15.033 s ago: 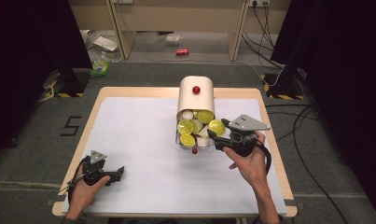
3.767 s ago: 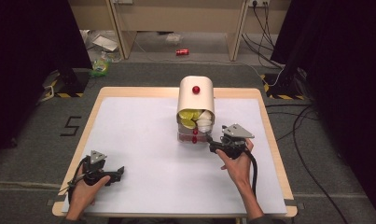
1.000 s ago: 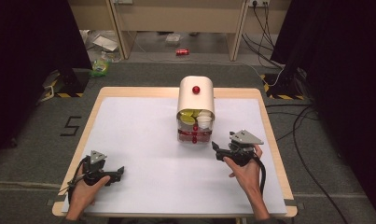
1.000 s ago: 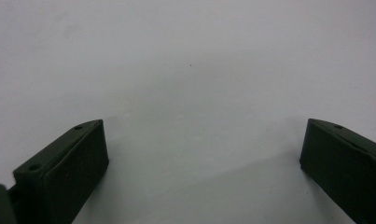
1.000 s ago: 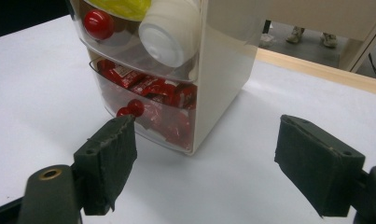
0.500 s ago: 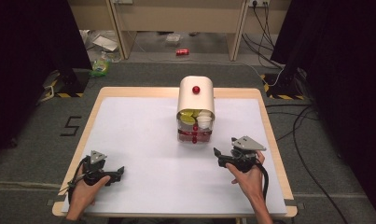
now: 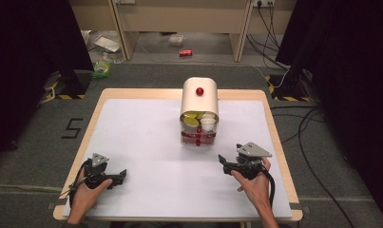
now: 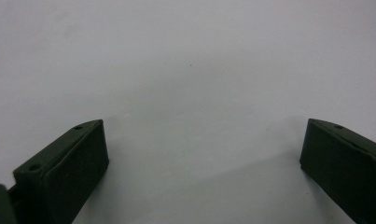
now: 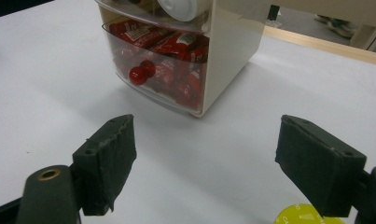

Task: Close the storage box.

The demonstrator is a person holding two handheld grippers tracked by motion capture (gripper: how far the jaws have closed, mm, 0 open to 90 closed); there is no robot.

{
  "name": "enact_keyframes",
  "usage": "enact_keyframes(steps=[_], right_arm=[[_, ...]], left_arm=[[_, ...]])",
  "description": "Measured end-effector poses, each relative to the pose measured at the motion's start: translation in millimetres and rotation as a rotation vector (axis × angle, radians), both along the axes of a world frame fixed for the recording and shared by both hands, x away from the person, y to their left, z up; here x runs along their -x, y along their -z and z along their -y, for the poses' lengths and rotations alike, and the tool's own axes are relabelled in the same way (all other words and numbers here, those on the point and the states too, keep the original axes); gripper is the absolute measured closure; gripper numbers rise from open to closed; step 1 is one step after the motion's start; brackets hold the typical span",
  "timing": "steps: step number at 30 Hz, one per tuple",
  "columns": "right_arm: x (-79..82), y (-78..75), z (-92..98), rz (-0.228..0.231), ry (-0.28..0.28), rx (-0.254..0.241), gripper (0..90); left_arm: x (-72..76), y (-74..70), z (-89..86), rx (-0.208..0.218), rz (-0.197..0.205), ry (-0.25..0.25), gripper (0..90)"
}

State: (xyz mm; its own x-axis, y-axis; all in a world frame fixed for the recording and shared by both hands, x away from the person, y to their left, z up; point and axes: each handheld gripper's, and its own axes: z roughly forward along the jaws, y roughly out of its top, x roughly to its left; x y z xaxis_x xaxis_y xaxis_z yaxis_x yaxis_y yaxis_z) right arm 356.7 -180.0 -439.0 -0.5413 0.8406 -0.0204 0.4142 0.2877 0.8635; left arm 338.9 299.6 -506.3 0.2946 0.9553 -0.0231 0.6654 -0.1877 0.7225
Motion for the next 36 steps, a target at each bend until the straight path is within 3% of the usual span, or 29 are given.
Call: enact_keyframes(steps=[36], right_arm=[[27.2, 7.1, 10.9, -0.025, -0.013, 0.031, 20.2]], left_arm=[[0.0, 0.0, 0.0, 0.001, 0.0, 0.0, 0.0]])
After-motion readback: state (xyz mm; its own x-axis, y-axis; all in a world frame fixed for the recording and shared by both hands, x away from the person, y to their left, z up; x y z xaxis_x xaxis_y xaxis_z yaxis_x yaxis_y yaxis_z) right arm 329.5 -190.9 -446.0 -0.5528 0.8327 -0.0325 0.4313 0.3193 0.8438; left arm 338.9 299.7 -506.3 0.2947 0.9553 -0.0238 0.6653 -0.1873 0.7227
